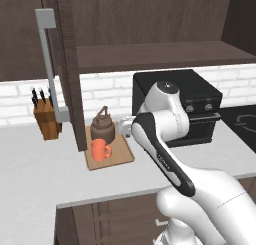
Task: Pick the kettle from the counter and place it on the tray. Then pick the mug from the cabinet and place it on the tray. Then close the cabinet doors.
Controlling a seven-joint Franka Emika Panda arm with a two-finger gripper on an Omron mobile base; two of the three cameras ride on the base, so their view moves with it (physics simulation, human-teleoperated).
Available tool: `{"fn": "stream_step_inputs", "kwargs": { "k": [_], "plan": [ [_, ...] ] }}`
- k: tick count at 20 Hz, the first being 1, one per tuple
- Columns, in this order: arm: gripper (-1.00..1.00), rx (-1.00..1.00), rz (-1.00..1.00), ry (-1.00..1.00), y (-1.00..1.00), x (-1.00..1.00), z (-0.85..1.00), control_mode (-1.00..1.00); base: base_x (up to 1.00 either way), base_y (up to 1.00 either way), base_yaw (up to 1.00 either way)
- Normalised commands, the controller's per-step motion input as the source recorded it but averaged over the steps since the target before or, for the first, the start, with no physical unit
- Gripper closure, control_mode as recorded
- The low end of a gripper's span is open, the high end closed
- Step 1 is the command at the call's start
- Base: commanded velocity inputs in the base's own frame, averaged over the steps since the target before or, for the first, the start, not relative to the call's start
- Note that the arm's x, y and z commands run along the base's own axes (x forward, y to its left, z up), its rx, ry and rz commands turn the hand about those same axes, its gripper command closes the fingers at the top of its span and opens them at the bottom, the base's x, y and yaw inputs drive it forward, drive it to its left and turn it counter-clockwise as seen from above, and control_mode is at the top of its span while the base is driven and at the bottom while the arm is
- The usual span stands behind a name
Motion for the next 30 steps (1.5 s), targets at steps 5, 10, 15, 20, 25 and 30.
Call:
{"fn": "stream_step_inputs", "kwargs": {
  "k": [5,10,15,20,25,30],
  "plan": [
    [-1.0,0.07,-0.2,0.0,-0.93,-0.64,0.3,-1.0,0.0,0.0,0.0],
    [1.0,0.03,-0.21,0.0,-0.98,-0.3,0.06,-1.0,0.0,0.0,0.0],
    [1.0,0.09,-0.23,0.0,-0.97,-0.23,0.0,-1.0,0.0,0.0,0.0],
    [1.0,0.23,-0.17,0.0,-1.0,-0.21,0.0,-1.0,0.0,0.0,0.0],
    [1.0,0.33,-0.12,-0.02,-1.0,-0.27,0.0,-1.0,0.0,0.0,0.0],
    [1.0,0.2,-0.08,-0.07,-0.65,-0.04,-0.04,-1.0,0.0,0.0,0.0]
  ]
}}
